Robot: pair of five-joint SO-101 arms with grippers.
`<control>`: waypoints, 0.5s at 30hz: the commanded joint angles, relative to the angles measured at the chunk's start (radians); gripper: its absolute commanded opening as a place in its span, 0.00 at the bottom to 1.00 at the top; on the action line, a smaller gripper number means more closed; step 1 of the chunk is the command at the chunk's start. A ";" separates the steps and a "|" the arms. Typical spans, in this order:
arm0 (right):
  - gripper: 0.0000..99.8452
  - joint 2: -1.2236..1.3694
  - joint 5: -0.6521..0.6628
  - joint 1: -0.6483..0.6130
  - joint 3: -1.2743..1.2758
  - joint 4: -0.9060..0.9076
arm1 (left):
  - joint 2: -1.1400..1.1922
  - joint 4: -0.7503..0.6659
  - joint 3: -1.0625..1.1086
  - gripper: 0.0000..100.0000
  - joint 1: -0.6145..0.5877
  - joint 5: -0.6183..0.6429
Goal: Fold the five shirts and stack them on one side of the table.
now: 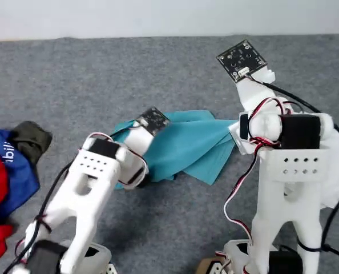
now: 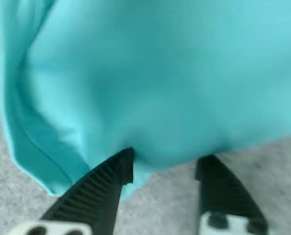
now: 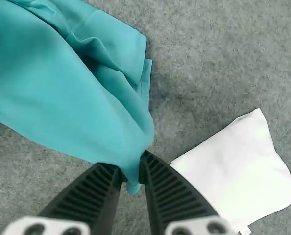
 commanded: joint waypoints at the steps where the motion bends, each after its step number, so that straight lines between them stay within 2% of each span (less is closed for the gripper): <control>1: 0.01 -0.039 0.002 0.013 -0.011 -0.013 | 0.071 -0.006 -0.101 0.11 -0.087 0.003; 5: 0.01 -0.041 0.002 0.013 -0.035 -0.013 | 0.058 0.157 -0.306 0.01 -0.109 0.003; 8: 0.01 -0.041 0.002 0.012 -0.089 -0.013 | -0.002 0.281 -0.481 0.01 -0.112 0.003; 15: 0.01 -0.041 0.002 0.015 -0.275 -0.001 | -0.167 0.473 -0.812 0.01 -0.112 0.005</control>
